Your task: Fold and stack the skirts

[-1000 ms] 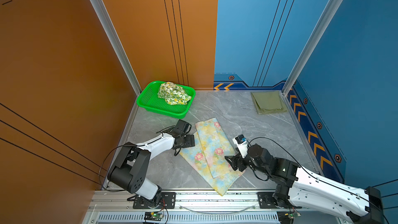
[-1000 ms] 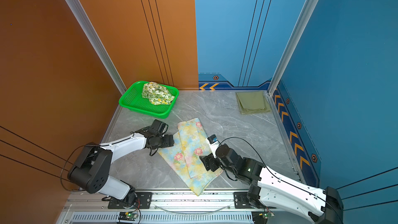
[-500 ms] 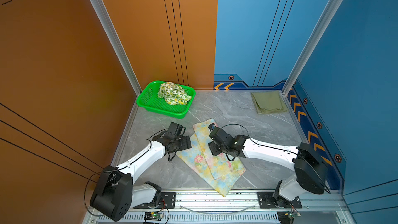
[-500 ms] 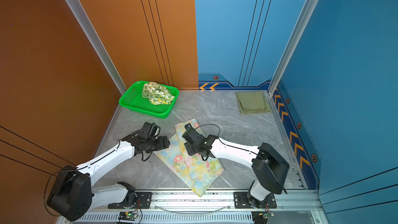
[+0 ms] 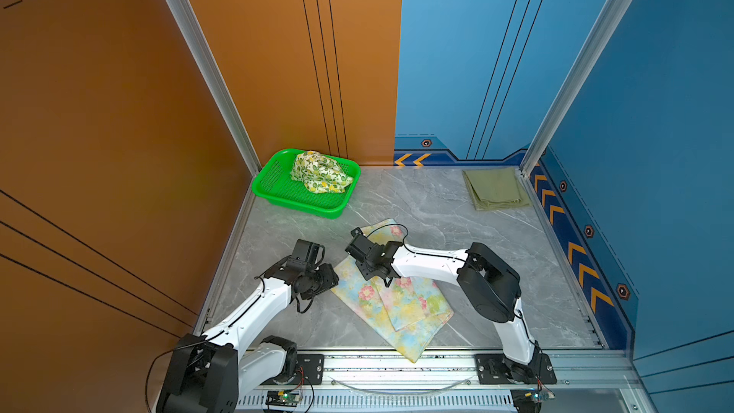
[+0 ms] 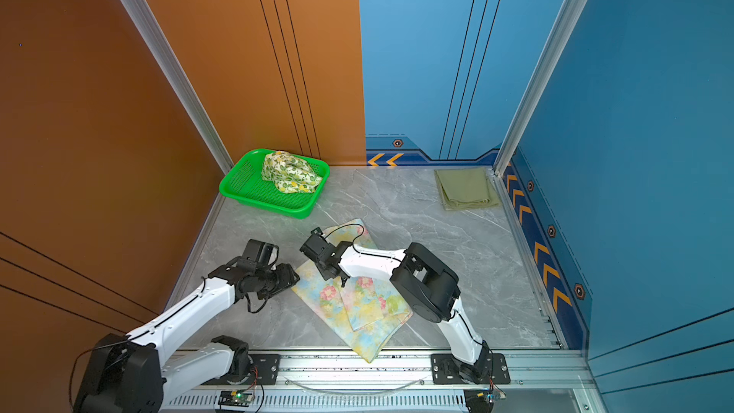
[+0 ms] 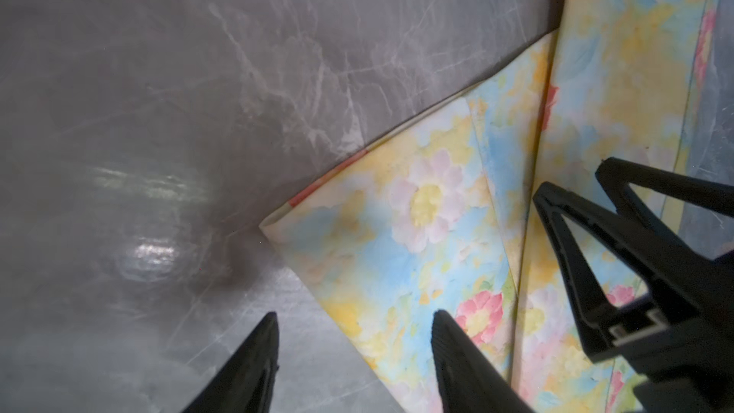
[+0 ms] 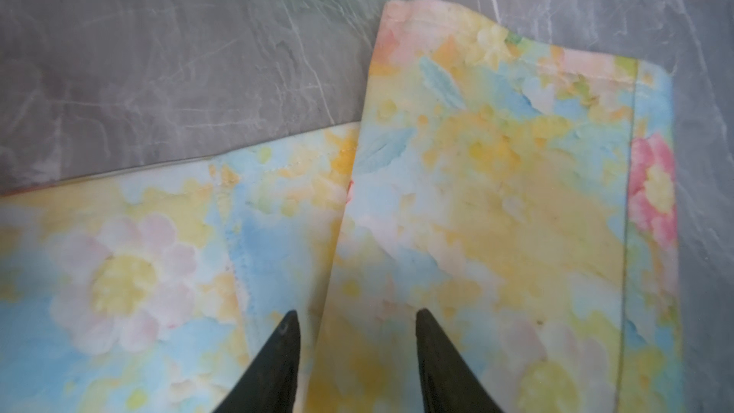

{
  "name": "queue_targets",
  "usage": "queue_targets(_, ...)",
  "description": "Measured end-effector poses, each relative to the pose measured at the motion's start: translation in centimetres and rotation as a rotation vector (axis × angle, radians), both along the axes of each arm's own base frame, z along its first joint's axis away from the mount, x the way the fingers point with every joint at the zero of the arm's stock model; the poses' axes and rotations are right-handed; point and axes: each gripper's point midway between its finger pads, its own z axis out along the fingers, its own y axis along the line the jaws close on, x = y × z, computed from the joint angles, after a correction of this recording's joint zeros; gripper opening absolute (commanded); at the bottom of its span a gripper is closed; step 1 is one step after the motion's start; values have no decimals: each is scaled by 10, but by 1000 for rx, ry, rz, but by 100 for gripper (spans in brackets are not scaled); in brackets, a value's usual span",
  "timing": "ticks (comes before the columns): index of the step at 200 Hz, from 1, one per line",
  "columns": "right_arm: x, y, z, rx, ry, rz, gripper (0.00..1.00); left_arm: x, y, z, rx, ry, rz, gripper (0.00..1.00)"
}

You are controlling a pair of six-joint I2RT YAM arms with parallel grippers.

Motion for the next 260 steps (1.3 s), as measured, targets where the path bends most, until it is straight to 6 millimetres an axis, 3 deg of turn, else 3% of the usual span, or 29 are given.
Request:
queue_targets(36, 10, -4, -8, -51, -17, -20, 40, -3, -3, -5, -28, 16, 9, 53)
queue_targets(59, 15, -4, -8, -62, -26, -29, 31, 0, -5, -10, -38, 23, 8, 50)
queue_targets(100, 22, -5, -11, -65, -31, -48, 0, 4, -8, -21, -44, 48, 7, 44)
queue_targets(159, 36, -24, -6, -49, -7, -88, 0, 26, -16, -22, -61, 11, -2, 35)
queue_targets(181, 31, -30, 13, -1, 9, -86, 0, 34, -18, -22, -64, -7, -4, 32)
queue_targets(223, 15, -23, 71, 177, 29, -71, 0, 46, -21, -23, -70, -30, -6, 28)
queue_targets(238, 7, -19, 79, 228, 62, -67, 0, 50, -22, -24, -70, -35, -7, 24)
queue_targets(260, -6, -13, 74, 271, 128, -66, 0, 54, -23, -25, -70, -47, -13, 23)
